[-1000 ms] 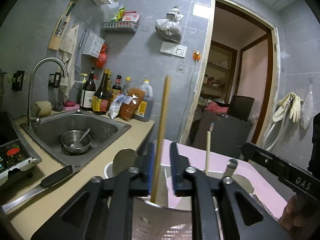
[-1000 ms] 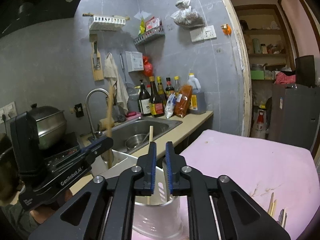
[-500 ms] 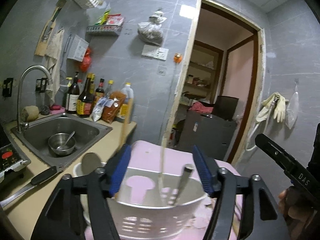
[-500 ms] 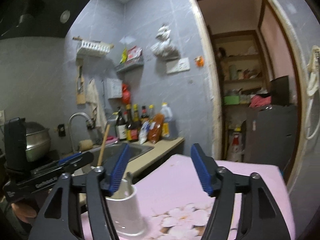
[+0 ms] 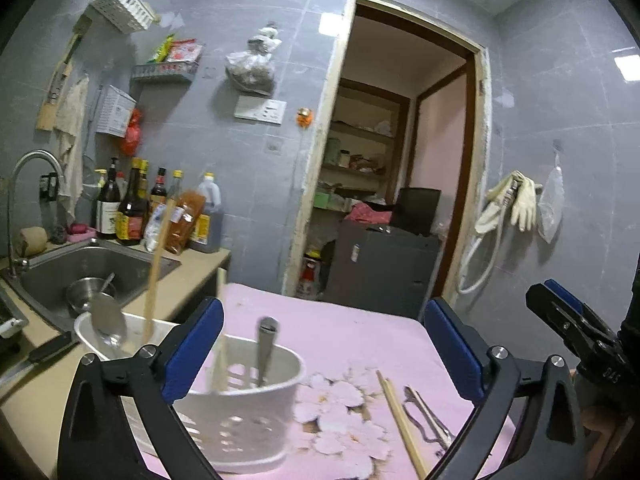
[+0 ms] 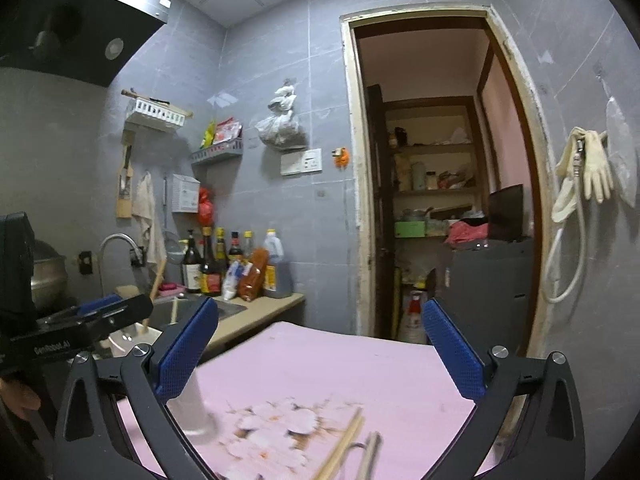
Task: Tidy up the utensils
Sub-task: 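Move both tools down to the remaining chopsticks and cutlery on the tablecloth, then close the left tool on a wooden chopstick while the right tool grasps a metal fork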
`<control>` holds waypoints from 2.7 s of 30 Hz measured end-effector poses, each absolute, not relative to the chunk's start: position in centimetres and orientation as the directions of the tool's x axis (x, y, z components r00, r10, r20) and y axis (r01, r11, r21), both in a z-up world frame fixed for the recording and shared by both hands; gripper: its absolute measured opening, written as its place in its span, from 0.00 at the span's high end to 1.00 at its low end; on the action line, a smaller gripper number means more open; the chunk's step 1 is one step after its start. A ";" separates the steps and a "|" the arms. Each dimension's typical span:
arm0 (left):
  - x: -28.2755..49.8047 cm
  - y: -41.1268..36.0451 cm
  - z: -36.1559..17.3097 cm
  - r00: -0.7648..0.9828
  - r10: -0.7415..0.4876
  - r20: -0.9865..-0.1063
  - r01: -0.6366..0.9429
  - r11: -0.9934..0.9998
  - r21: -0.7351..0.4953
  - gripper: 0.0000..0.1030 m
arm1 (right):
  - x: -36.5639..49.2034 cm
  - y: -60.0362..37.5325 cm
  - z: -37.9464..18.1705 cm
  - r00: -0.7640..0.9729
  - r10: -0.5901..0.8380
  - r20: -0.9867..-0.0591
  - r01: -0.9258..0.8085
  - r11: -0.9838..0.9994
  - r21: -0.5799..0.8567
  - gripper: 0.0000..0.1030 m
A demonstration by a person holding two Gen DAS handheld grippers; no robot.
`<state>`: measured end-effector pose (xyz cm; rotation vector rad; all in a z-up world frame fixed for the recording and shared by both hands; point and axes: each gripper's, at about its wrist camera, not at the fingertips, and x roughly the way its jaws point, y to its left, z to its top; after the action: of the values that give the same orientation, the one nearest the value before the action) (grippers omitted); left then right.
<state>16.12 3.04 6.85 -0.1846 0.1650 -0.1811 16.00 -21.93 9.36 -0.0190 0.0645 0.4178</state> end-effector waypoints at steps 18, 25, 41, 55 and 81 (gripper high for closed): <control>20.1 -4.3 2.1 0.872 -0.293 -0.392 0.286 0.955 -0.075 0.04 | 18.2 -27.8 5.4 0.923 0.289 -0.255 -0.305 0.952 -0.025 0.00; 22.4 -5.8 -0.3 0.808 -0.290 -0.512 0.298 0.952 -0.067 0.04 | 19.8 -28.9 3.5 0.875 0.290 -0.387 -0.318 0.948 -0.009 0.00; 26.8 -7.2 -5.0 0.600 -0.311 -0.737 0.330 0.936 -0.127 0.31 | 23.1 -27.9 -0.5 0.689 0.307 -0.657 -0.411 0.912 -0.005 0.35; 28.6 -8.3 -6.4 0.506 -0.302 -0.808 0.361 0.925 -0.120 0.67 | 24.0 -27.3 -1.7 0.622 0.310 -0.719 -0.437 0.900 0.010 0.45; 31.9 -6.9 -5.8 0.472 -0.297 -0.830 0.264 0.946 -0.188 0.95 | 25.2 -23.5 -2.9 0.530 0.287 -0.798 -0.526 0.849 -0.044 0.67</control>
<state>31.89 -6.91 -5.83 -0.0350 1.0228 -0.3436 25.24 -23.55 -2.87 -0.2963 0.8886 0.4938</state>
